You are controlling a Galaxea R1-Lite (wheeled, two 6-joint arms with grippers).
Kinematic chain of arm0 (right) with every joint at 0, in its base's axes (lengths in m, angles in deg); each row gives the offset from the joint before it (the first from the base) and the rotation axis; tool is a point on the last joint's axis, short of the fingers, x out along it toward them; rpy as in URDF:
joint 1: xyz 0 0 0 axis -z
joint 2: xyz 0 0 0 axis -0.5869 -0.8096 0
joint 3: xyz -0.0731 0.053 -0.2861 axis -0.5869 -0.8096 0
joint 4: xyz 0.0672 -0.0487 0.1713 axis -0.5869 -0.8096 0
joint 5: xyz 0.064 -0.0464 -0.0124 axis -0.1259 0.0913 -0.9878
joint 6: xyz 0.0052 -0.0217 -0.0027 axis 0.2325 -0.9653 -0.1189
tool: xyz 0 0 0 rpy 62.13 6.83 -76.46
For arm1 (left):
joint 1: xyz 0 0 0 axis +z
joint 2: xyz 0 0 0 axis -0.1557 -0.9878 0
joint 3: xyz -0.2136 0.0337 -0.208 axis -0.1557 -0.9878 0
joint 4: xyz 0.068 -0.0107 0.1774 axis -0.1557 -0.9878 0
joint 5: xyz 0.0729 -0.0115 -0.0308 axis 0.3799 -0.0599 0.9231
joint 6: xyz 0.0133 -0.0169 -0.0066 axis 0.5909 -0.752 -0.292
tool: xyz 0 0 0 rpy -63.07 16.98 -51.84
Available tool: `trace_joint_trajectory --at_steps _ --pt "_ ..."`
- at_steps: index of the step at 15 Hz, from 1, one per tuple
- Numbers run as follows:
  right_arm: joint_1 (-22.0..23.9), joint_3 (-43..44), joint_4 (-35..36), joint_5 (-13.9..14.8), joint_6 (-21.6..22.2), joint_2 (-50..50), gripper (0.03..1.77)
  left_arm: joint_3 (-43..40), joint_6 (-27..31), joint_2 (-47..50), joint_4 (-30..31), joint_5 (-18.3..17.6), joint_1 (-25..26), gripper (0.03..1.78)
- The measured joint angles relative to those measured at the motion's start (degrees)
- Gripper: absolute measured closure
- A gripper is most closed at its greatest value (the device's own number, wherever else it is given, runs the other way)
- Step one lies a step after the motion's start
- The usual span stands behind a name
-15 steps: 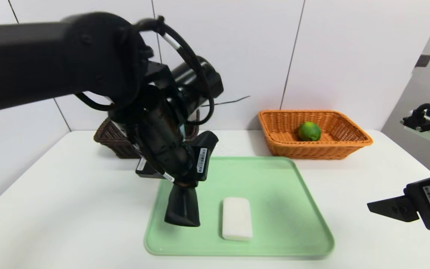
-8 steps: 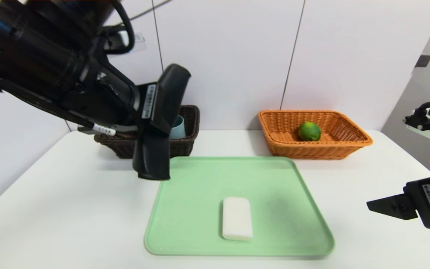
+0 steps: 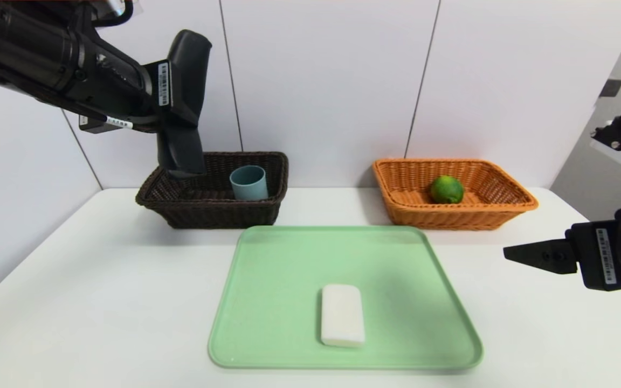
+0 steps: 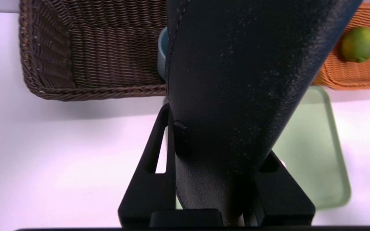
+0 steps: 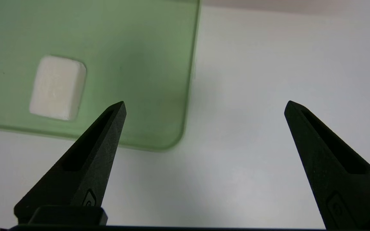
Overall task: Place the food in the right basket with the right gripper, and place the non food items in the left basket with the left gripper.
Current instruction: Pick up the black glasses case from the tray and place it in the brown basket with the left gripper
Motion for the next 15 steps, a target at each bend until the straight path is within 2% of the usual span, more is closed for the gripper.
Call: trace_joint_trajectory --at_steps 2,4,8,12,15 --pt "0.02 -2.29 8.79 -0.39 -0.39 0.22 0.10 -0.12 1.49 -2.54 1.27 0.05 2.84 1.27" --pt "0.06 -4.16 15.85 -0.45 -1.33 0.79 0.10 -0.17 2.91 -5.57 5.46 0.07 5.34 1.27" --pt "0.34 -6.56 16.79 -0.37 -1.49 2.47 0.10 -0.17 5.84 -12.81 14.77 0.77 10.22 1.27" --pt "0.89 -7.39 16.40 -0.34 -1.61 3.99 0.10 -0.15 8.81 -20.94 25.86 3.57 13.91 1.27" --pt "1.08 -7.45 16.41 -0.34 -1.77 4.30 0.10 -0.12 8.44 -24.98 28.21 4.35 14.52 1.27"
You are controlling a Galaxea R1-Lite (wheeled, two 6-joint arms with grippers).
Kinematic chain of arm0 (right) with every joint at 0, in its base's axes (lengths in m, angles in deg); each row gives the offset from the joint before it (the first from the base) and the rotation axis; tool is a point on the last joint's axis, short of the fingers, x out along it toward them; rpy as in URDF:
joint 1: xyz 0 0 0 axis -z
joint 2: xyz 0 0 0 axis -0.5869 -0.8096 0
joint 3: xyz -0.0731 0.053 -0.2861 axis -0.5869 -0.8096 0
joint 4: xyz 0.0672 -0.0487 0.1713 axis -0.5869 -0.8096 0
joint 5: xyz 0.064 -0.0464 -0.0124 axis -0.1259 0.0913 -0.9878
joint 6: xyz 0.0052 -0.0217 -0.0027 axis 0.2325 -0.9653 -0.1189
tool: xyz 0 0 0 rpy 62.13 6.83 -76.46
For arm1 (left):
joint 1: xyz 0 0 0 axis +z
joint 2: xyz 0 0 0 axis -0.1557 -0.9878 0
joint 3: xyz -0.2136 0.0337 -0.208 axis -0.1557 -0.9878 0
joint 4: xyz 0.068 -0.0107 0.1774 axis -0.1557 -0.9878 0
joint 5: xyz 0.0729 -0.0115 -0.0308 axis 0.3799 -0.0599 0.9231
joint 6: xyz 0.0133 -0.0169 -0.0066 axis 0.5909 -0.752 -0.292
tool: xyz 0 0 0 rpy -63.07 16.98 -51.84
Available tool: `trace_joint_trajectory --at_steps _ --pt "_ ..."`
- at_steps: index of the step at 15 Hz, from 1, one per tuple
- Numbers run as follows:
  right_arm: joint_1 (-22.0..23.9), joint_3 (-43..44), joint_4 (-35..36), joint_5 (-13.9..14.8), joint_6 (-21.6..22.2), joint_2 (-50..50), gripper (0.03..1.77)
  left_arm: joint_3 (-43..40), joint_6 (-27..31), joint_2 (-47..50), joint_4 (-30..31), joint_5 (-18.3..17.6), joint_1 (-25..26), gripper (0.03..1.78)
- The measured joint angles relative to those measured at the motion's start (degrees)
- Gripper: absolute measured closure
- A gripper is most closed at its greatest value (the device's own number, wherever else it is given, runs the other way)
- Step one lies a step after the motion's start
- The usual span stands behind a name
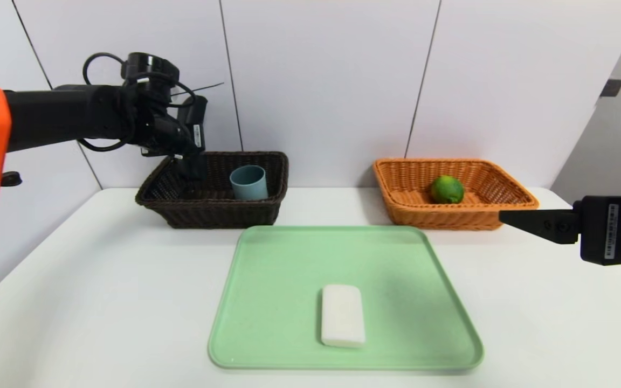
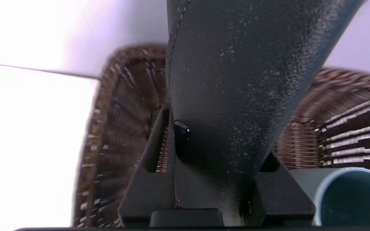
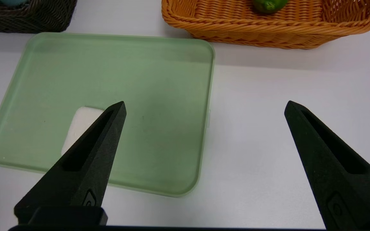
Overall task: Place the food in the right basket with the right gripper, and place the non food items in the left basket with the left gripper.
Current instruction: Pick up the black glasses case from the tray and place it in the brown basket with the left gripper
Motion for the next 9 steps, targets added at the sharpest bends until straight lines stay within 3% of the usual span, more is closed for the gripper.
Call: trace_joint_trajectory --at_steps 5,9 --pt "0.21 0.04 0.02 -0.02 -1.02 0.10 0.10 -1.45 -4.11 -1.07 -0.33 0.05 -0.05 1.30" --pt "0.11 0.00 -0.06 -0.10 -1.10 0.16 0.10 -7.08 -4.08 0.52 0.33 0.41 0.00 1.30"
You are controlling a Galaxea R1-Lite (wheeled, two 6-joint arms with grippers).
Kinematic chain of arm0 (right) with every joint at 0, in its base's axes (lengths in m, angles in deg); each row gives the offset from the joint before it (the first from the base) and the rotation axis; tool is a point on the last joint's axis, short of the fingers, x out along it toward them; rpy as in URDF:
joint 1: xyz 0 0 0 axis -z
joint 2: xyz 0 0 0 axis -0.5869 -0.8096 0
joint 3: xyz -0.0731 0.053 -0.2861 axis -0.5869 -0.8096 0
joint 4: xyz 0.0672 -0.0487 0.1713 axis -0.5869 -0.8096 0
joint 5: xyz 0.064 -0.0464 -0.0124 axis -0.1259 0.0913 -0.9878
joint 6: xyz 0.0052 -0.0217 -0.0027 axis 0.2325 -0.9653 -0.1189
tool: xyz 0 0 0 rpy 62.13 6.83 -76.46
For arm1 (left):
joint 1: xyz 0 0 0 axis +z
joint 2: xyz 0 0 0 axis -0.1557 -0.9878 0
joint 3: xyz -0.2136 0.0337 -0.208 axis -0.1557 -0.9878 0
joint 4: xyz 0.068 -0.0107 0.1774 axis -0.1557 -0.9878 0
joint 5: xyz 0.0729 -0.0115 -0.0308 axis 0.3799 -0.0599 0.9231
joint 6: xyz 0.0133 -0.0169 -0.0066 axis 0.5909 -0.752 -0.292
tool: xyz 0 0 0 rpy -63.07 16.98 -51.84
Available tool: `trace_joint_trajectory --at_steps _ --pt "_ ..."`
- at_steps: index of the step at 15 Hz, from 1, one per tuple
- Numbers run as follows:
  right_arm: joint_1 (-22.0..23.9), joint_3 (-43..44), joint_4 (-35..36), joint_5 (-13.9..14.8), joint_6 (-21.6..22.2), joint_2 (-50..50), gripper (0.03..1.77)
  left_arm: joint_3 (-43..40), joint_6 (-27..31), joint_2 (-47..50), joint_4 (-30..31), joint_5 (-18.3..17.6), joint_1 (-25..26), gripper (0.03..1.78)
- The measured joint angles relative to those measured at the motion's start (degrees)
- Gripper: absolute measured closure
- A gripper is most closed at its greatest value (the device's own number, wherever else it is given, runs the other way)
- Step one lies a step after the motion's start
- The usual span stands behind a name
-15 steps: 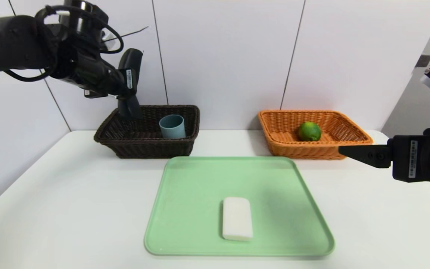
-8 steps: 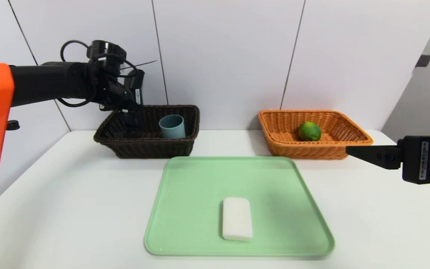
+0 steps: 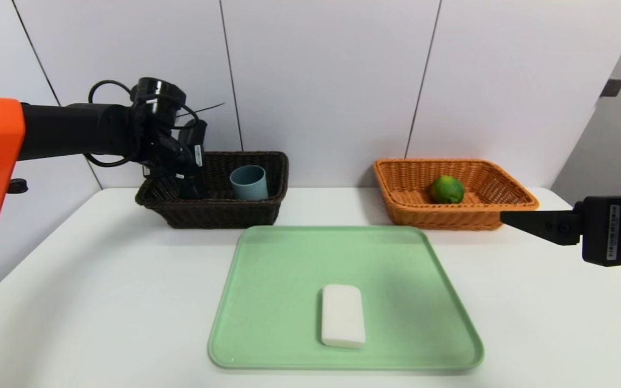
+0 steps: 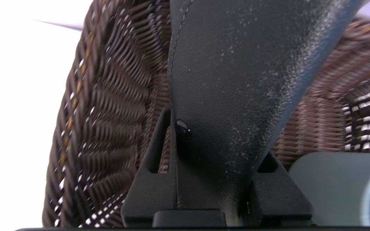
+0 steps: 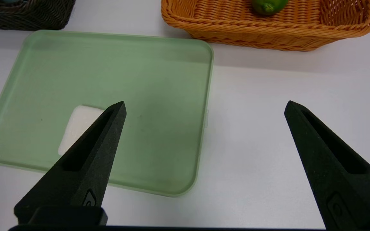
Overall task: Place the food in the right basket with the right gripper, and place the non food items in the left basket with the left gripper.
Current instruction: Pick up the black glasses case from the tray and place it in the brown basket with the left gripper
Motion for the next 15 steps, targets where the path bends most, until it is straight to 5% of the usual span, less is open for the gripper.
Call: trace_joint_trajectory --at_steps 4,13,15 --pt "0.00 -1.10 0.05 0.00 0.00 0.55 0.10 -1.71 0.16 0.21 5.27 1.68 -0.09 1.30" --pt "0.00 -2.12 0.05 0.00 -0.01 1.57 0.10 -2.89 0.00 0.17 5.27 1.76 -0.22 1.30" --pt "0.00 -2.12 0.02 0.02 -0.01 1.74 0.10 -3.19 0.02 0.23 5.32 1.77 -0.20 1.04"
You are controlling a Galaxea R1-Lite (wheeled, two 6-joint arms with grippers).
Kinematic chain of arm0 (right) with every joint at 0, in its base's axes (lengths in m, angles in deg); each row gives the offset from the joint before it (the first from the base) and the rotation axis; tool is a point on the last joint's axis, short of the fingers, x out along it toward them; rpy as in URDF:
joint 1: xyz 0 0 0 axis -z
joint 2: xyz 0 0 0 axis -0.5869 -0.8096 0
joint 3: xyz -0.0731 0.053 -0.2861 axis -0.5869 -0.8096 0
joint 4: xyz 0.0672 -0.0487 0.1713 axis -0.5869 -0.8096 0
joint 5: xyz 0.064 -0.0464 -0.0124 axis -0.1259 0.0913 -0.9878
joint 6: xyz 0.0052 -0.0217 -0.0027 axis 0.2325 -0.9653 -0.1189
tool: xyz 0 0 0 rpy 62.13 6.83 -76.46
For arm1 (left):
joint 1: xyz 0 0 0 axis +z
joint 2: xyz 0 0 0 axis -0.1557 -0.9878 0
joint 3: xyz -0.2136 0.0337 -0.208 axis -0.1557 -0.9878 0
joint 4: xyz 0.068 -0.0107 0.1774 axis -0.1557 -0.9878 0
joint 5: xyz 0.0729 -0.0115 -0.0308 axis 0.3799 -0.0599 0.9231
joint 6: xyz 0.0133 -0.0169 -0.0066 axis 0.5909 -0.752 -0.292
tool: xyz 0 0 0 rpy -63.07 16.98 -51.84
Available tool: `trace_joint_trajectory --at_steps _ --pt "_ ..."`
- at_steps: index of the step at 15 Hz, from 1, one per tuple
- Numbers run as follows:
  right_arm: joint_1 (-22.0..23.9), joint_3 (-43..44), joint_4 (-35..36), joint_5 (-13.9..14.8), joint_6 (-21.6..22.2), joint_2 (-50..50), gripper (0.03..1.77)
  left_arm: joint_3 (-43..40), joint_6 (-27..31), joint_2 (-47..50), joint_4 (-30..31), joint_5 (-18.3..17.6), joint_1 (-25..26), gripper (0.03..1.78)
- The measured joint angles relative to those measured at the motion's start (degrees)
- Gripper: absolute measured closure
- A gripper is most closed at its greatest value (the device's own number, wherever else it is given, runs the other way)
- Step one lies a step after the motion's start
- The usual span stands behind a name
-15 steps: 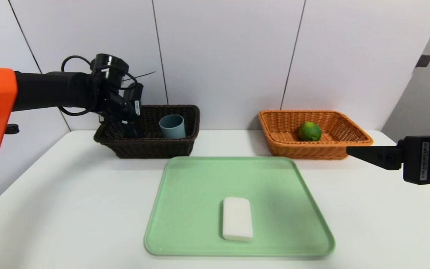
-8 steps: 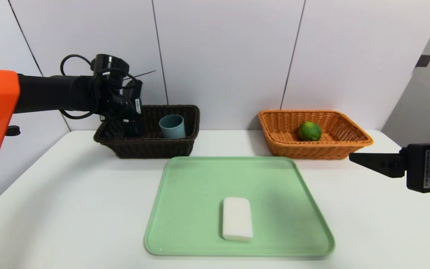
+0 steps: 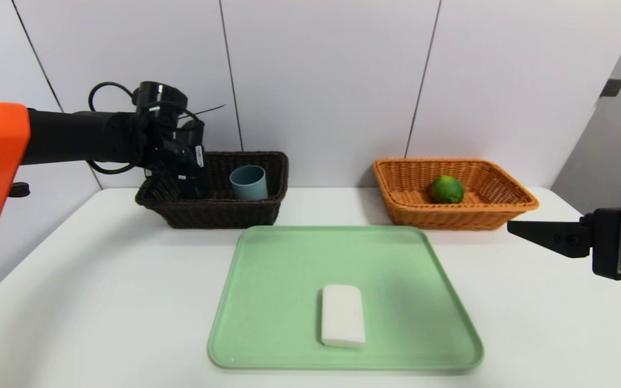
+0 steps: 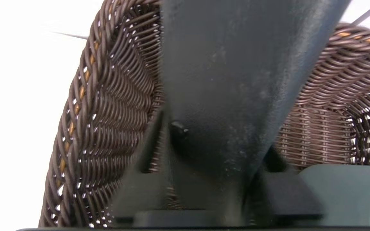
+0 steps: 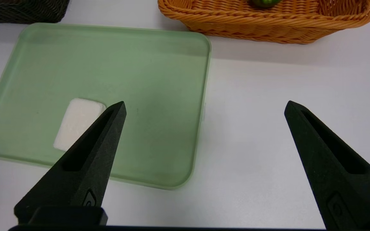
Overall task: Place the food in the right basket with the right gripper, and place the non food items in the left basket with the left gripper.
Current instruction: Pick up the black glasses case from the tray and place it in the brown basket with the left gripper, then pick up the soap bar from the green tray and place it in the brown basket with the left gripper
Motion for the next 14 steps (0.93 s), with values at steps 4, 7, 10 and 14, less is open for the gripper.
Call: trace_joint_trajectory --at_steps 4,7,10,14 --pt "0.05 -0.71 -0.06 -0.02 0.01 0.73 0.10 -0.17 0.02 0.11 0.00 -0.01 -0.30 0.66" --pt "0.07 -1.51 -0.06 0.00 0.01 1.48 0.10 0.16 0.13 1.05 -0.07 0.49 -0.51 0.48" --pt "0.10 -2.01 -0.02 -0.02 0.06 2.08 0.10 1.66 2.23 5.79 -1.95 1.21 -1.90 0.36" --pt "0.10 -1.84 0.20 0.00 0.09 2.39 0.10 2.56 5.66 14.54 -6.14 5.71 -7.61 0.26"
